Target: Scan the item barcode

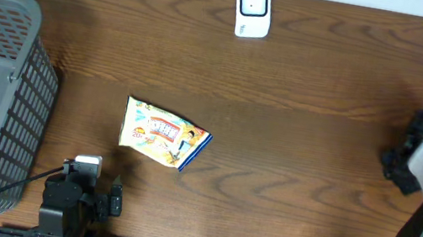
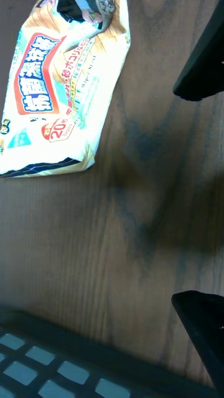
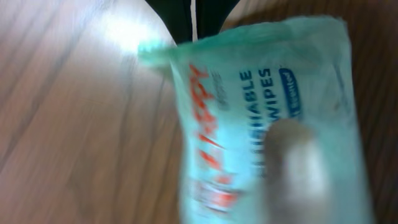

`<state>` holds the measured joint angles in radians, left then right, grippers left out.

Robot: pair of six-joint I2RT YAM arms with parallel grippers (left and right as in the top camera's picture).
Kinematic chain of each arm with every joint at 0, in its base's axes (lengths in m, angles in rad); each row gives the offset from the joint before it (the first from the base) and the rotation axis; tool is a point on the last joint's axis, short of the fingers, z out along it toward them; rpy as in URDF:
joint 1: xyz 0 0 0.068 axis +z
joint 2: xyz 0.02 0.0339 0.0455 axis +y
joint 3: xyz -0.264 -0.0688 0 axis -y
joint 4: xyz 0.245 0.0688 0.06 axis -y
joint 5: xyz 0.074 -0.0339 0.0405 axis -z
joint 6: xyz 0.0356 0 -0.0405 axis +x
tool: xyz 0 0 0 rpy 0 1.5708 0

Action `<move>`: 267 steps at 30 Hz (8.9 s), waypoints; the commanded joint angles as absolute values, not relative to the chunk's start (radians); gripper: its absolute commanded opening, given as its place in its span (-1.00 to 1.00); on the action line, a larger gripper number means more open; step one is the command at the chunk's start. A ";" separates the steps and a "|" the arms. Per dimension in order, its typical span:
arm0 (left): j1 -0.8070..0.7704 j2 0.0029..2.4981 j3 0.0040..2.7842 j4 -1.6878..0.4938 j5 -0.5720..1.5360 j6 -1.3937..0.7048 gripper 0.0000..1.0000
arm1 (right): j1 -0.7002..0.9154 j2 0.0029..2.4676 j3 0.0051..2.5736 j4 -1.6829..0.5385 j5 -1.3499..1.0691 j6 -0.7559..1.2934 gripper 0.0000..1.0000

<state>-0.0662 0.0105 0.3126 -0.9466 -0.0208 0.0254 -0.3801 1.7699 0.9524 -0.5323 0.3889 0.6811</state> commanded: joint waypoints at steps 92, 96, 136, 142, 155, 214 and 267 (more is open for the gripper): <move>-0.062 0.006 0.309 -0.987 -0.010 0.021 0.95 | 0.709 2.130 1.506 -0.522 -0.651 0.142 -0.98; -0.062 0.006 0.309 -0.987 -0.010 0.021 0.95 | 0.632 2.121 1.592 -0.688 -0.865 0.340 -0.97; -0.062 0.006 0.309 -0.987 -0.010 0.021 0.95 | 0.461 2.121 1.607 -1.702 -1.196 0.284 -0.98; -0.062 0.006 0.309 -0.987 -0.010 0.021 0.95 | 0.373 2.120 1.607 -1.702 -1.166 0.073 -0.97; -0.062 0.006 0.309 -0.987 -0.010 0.021 0.95 | 0.078 2.080 1.581 -1.703 -0.934 -0.047 -0.98; -0.062 0.006 0.309 -0.987 -0.010 0.021 0.95 | -0.329 1.438 1.209 -1.699 -1.562 -1.512 -0.97; -0.062 0.006 0.309 -0.987 -0.010 0.021 0.95 | -0.059 1.504 1.179 -1.595 -0.958 0.284 -0.97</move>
<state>-0.0662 0.0105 0.3126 -0.9466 -0.0208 0.0254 -0.0616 1.4990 1.1805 -1.6058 -1.0405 0.2081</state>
